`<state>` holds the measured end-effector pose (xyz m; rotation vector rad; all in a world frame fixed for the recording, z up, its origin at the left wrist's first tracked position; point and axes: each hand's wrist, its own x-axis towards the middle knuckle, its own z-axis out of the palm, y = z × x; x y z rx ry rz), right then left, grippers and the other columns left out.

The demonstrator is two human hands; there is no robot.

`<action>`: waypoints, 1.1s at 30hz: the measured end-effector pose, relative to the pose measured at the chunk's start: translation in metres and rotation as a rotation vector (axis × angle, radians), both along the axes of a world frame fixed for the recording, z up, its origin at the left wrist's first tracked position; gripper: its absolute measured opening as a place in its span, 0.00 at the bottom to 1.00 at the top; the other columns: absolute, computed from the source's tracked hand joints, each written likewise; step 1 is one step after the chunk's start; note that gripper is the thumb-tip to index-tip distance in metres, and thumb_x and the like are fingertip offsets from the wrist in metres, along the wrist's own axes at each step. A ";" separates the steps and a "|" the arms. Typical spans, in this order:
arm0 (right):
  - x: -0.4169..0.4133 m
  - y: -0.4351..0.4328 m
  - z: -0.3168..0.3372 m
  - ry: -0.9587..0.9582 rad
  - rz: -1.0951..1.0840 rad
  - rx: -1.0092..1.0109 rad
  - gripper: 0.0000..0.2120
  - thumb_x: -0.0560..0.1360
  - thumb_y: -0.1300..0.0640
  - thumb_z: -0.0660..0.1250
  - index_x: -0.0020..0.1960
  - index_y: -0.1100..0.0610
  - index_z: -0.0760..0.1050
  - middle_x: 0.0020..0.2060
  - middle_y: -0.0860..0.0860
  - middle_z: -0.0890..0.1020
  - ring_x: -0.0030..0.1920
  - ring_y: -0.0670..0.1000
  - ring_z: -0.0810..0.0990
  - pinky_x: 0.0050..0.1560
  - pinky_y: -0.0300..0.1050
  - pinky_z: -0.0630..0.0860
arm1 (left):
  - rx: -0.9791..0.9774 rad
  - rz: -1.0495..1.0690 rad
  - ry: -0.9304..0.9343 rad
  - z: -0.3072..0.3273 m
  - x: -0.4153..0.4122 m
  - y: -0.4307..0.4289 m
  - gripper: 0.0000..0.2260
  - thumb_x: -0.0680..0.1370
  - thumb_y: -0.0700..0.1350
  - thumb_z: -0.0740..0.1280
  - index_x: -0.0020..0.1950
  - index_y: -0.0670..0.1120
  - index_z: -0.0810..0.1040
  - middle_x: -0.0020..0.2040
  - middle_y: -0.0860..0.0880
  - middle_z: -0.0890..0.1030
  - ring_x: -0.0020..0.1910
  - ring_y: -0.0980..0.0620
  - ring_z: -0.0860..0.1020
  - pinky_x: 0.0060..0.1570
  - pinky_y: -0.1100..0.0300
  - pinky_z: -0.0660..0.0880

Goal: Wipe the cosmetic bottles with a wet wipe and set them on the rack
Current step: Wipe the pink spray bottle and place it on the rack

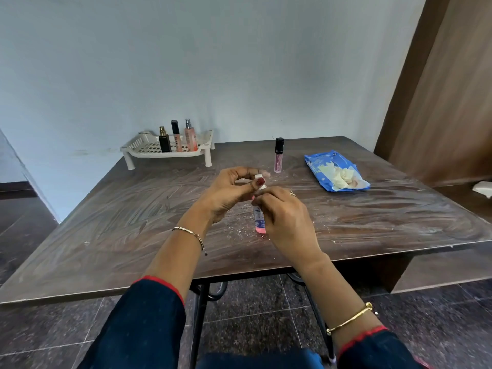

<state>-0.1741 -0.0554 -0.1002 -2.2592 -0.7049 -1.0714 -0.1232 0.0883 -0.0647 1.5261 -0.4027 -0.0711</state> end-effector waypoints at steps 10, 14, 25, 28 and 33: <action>0.021 -0.017 0.001 0.517 0.107 0.692 0.13 0.70 0.72 0.69 0.41 0.53 0.80 0.39 0.48 0.84 0.43 0.45 0.82 0.48 0.36 0.77 | 0.076 -0.054 -0.041 0.004 -0.002 0.004 0.08 0.74 0.36 0.69 0.50 0.45 0.83 0.46 0.53 0.84 0.48 0.55 0.80 0.54 0.60 0.78; 0.024 -0.019 0.008 0.701 0.274 0.860 0.11 0.70 0.75 0.69 0.41 0.59 0.80 0.39 0.51 0.84 0.41 0.43 0.82 0.45 0.35 0.77 | 0.111 -0.063 -0.107 0.007 -0.003 0.008 0.09 0.75 0.34 0.67 0.54 0.42 0.81 0.49 0.52 0.84 0.51 0.58 0.81 0.52 0.66 0.76; 0.041 -0.003 0.013 0.707 0.204 0.693 0.09 0.71 0.71 0.69 0.44 0.58 0.80 0.42 0.52 0.85 0.44 0.47 0.83 0.48 0.38 0.79 | 0.042 -0.104 -0.005 0.007 -0.003 0.026 0.10 0.74 0.35 0.66 0.54 0.41 0.80 0.50 0.50 0.85 0.53 0.52 0.81 0.55 0.55 0.79; 0.041 0.000 0.009 0.680 0.173 0.676 0.11 0.71 0.71 0.69 0.42 0.55 0.80 0.41 0.49 0.84 0.43 0.47 0.82 0.49 0.40 0.78 | 0.021 -0.078 0.027 0.006 -0.004 0.026 0.12 0.70 0.38 0.70 0.53 0.43 0.80 0.51 0.48 0.84 0.52 0.50 0.81 0.55 0.53 0.79; 0.039 -0.003 0.002 0.674 0.164 0.663 0.10 0.71 0.71 0.69 0.43 0.56 0.79 0.41 0.51 0.84 0.44 0.50 0.82 0.51 0.45 0.79 | 0.053 -0.014 -0.055 0.003 -0.006 0.022 0.13 0.65 0.39 0.74 0.49 0.45 0.81 0.47 0.47 0.83 0.46 0.51 0.81 0.49 0.57 0.80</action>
